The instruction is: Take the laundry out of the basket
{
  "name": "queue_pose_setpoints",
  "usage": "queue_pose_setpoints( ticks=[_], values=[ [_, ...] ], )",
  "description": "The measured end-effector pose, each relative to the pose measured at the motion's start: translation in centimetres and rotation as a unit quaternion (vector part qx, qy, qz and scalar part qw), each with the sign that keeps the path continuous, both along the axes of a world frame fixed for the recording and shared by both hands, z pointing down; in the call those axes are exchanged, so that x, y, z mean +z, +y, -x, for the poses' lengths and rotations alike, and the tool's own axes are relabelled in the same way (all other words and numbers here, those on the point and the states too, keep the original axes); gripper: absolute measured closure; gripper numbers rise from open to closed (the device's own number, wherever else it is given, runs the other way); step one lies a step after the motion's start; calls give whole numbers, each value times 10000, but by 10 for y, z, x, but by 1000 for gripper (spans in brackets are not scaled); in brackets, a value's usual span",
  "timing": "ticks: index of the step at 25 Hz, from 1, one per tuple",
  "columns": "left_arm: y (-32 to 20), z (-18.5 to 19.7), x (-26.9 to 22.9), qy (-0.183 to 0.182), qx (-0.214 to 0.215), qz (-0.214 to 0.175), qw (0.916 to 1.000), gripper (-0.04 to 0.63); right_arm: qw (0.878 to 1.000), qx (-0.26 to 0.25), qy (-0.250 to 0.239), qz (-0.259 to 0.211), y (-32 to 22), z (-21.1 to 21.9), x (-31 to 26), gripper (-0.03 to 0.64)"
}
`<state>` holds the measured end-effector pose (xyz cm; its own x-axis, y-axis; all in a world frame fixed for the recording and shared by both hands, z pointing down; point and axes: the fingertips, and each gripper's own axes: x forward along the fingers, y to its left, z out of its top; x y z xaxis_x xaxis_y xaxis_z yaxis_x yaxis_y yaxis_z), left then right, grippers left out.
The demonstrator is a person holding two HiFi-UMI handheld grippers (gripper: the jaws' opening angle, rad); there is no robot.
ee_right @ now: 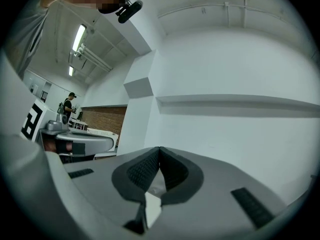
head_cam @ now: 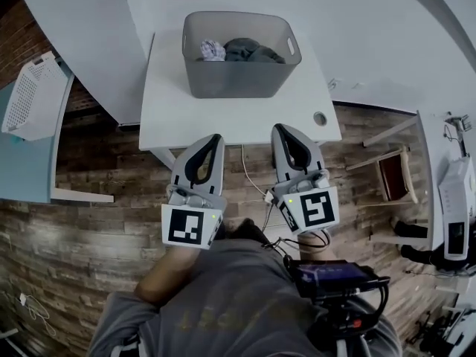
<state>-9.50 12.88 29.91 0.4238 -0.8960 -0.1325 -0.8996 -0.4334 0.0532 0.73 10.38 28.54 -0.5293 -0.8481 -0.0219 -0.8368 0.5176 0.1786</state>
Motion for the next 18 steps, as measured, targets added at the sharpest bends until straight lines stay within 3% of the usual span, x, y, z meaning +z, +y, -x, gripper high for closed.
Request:
queue_pose_setpoints(
  ticks=[10, 18],
  values=[
    [-32, -17, 17, -222, 106, 192, 9995, 588, 9996, 138, -229, -119, -34, -24, -5, 609],
    [-84, -19, 9, -413, -145, 152, 9989, 588, 9991, -38, -432, -41, -86, -30, 3, 609]
  ],
)
